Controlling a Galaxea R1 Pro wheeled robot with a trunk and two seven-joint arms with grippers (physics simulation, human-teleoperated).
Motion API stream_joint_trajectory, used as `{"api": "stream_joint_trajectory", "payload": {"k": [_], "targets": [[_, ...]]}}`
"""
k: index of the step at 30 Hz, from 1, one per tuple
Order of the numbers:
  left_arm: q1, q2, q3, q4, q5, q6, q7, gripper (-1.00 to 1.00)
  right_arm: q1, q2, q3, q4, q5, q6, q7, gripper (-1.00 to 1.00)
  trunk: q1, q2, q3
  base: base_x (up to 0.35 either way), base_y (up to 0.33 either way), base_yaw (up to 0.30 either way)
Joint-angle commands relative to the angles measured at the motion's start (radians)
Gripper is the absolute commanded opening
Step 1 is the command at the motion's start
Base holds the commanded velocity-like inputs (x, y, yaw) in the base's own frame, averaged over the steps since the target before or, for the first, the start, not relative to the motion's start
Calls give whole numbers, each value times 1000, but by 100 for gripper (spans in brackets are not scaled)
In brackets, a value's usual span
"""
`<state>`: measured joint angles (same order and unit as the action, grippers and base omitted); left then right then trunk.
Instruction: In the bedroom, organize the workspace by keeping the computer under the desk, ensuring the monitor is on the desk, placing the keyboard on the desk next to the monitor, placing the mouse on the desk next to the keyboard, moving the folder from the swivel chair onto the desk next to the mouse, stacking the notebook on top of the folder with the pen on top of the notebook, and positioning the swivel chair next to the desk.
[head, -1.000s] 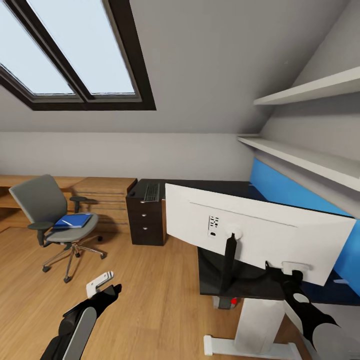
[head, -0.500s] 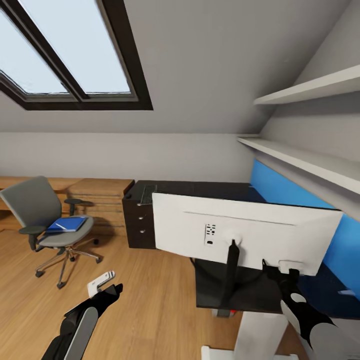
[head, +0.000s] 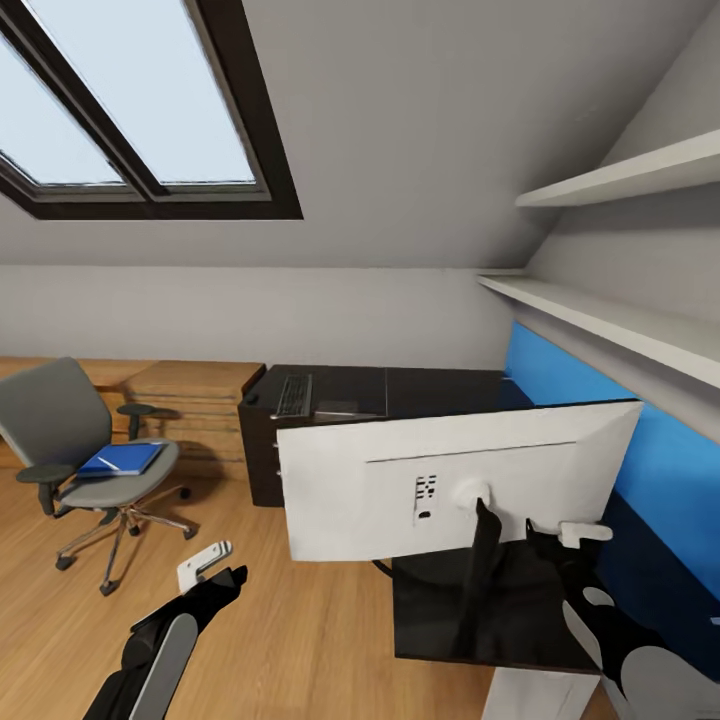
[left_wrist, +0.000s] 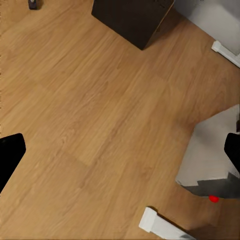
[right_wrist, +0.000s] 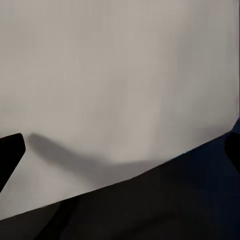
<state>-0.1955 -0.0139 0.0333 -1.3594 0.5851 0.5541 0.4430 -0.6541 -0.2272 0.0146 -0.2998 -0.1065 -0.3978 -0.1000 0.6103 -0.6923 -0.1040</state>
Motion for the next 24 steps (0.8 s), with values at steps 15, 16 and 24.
{"api": "stream_joint_trajectory", "payload": {"k": [15, 16, 24], "targets": [[-1, 30, 41, 3, 6, -114, 6, 100, -1, -5, 0, 1, -11, -3, 1, 100, 1, -1, -2, 122, 1, 0], [-1, 31, 40, 3, 0, -115, 6, 100, -1, -5, 0, 0, -11, -3, 0, 100, 1, -1, -2, 225, 0, 0], [-1, 32, 42, 3, -40, -115, 5, 100, -1, -5, -1, -2, -12, -3, 0, 100, 1, -1, -2, 74, 0, 0]]}}
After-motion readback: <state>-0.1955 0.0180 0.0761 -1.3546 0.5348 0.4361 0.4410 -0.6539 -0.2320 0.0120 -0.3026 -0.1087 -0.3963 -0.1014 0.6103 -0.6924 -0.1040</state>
